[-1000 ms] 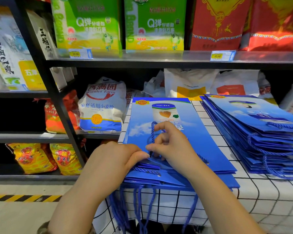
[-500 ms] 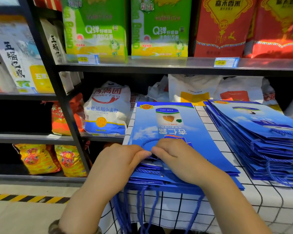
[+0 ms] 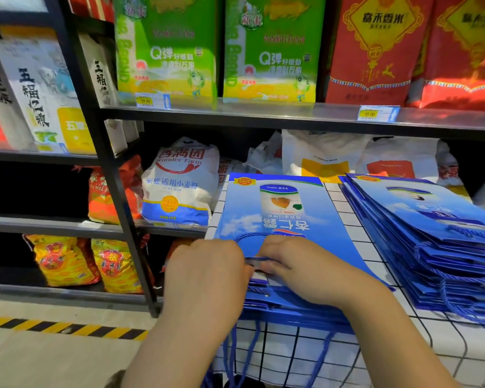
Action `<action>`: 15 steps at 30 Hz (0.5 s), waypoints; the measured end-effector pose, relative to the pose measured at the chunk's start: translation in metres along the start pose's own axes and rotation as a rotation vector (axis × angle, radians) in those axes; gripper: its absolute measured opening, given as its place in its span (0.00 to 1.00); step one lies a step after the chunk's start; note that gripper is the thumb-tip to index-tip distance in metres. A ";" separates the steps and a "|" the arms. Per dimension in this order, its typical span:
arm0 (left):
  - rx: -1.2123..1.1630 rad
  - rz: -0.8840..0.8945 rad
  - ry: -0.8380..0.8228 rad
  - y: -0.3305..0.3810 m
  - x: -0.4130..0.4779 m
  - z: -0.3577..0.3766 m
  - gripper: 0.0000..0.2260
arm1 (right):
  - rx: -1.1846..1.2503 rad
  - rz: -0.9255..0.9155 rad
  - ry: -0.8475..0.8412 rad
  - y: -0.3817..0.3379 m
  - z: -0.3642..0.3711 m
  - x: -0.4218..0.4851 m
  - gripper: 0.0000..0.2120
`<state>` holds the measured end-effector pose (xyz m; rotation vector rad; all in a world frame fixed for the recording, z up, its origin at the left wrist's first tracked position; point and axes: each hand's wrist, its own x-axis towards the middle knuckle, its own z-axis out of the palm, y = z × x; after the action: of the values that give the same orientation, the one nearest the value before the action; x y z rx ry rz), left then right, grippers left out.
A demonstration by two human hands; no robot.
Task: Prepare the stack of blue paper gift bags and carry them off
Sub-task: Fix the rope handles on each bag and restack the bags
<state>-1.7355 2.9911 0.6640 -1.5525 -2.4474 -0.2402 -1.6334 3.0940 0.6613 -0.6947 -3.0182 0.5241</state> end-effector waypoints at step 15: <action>-0.316 0.046 -0.004 0.002 -0.010 -0.002 0.11 | 0.128 0.129 0.265 0.001 0.012 -0.014 0.11</action>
<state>-1.7296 2.9824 0.6632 -1.7277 -2.4650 -0.6423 -1.6213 3.0846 0.6506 -0.8768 -2.6828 0.5714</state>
